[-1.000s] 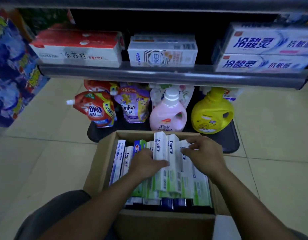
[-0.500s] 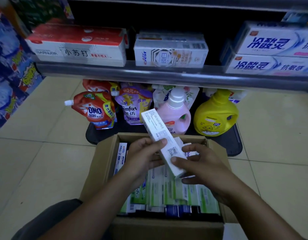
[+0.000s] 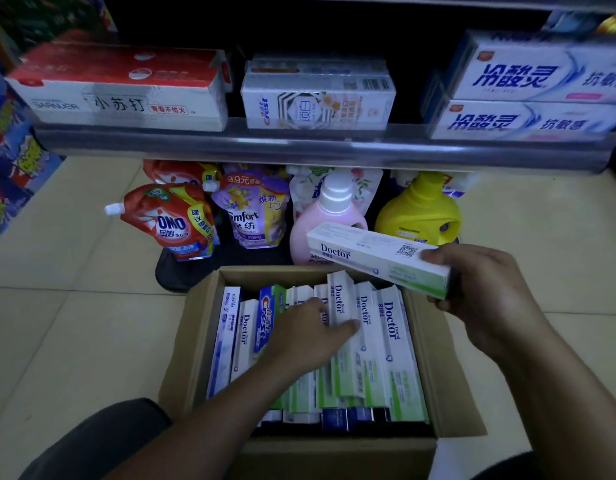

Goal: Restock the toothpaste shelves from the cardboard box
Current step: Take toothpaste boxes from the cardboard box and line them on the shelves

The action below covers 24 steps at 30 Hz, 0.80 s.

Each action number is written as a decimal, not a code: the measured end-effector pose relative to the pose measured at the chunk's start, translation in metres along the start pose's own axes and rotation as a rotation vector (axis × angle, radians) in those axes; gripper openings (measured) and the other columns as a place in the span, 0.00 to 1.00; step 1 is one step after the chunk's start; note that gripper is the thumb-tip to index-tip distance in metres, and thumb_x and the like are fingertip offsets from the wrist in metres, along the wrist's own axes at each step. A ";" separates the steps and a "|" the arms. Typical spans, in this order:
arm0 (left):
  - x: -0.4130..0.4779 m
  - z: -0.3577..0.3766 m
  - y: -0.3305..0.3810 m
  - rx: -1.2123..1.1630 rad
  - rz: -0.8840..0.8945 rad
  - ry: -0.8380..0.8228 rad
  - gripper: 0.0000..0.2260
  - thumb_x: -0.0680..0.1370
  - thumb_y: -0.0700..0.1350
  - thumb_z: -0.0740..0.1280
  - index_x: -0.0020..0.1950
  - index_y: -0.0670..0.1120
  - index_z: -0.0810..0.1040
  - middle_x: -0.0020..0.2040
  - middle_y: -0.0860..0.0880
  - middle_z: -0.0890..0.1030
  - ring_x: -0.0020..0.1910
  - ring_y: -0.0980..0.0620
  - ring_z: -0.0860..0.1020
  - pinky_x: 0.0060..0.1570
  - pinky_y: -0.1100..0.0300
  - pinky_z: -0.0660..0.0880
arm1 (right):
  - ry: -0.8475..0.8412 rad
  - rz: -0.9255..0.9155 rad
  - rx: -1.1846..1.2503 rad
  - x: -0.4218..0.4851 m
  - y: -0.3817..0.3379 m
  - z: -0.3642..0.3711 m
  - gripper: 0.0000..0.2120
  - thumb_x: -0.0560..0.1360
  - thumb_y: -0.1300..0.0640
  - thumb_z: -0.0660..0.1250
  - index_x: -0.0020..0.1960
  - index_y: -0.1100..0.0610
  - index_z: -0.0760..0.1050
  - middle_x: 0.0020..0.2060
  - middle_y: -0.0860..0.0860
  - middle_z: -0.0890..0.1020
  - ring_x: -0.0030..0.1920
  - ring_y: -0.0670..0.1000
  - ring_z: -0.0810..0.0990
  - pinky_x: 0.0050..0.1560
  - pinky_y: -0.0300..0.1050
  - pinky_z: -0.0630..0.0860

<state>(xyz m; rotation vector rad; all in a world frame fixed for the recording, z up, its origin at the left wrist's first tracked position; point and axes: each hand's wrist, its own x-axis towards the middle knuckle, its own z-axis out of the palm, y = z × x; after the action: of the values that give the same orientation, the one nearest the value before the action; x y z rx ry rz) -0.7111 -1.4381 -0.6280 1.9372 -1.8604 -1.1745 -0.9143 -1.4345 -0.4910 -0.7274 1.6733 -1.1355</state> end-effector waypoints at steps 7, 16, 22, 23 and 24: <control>0.010 0.013 0.021 -0.023 -0.137 -0.033 0.20 0.67 0.63 0.73 0.48 0.51 0.74 0.44 0.55 0.79 0.43 0.51 0.79 0.37 0.57 0.74 | -0.054 0.106 0.076 0.006 -0.002 -0.005 0.03 0.71 0.60 0.70 0.41 0.60 0.80 0.35 0.59 0.78 0.24 0.51 0.70 0.22 0.40 0.64; -0.019 -0.054 0.003 -1.010 -0.204 0.248 0.21 0.75 0.43 0.71 0.67 0.52 0.76 0.56 0.43 0.83 0.52 0.38 0.82 0.50 0.40 0.79 | -0.275 0.254 0.239 0.018 -0.026 0.005 0.03 0.70 0.59 0.65 0.40 0.59 0.76 0.33 0.56 0.79 0.20 0.48 0.67 0.17 0.34 0.58; -0.044 -0.151 0.024 -1.065 0.177 0.468 0.24 0.64 0.42 0.78 0.59 0.48 0.79 0.42 0.50 0.84 0.40 0.48 0.83 0.37 0.54 0.79 | -0.494 0.289 0.260 0.029 -0.067 0.033 0.05 0.64 0.56 0.65 0.32 0.57 0.75 0.26 0.55 0.71 0.18 0.47 0.64 0.17 0.30 0.54; -0.047 -0.166 0.028 -1.029 0.240 0.459 0.25 0.63 0.44 0.79 0.59 0.47 0.79 0.45 0.48 0.84 0.43 0.48 0.84 0.39 0.55 0.81 | -0.519 0.296 0.239 0.032 -0.073 0.038 0.07 0.66 0.56 0.64 0.31 0.57 0.75 0.25 0.56 0.70 0.18 0.47 0.63 0.18 0.30 0.53; -0.051 -0.180 0.031 -0.994 0.283 0.448 0.27 0.62 0.45 0.79 0.60 0.47 0.79 0.49 0.46 0.85 0.46 0.47 0.84 0.42 0.54 0.82 | -0.545 0.305 0.220 0.035 -0.081 0.044 0.09 0.68 0.56 0.63 0.30 0.57 0.75 0.25 0.56 0.70 0.17 0.47 0.62 0.18 0.30 0.53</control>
<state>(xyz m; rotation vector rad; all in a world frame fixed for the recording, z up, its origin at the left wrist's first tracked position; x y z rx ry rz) -0.6104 -1.4632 -0.4688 1.1804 -0.9602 -1.1209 -0.8896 -1.5114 -0.4350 -0.5536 1.1313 -0.7964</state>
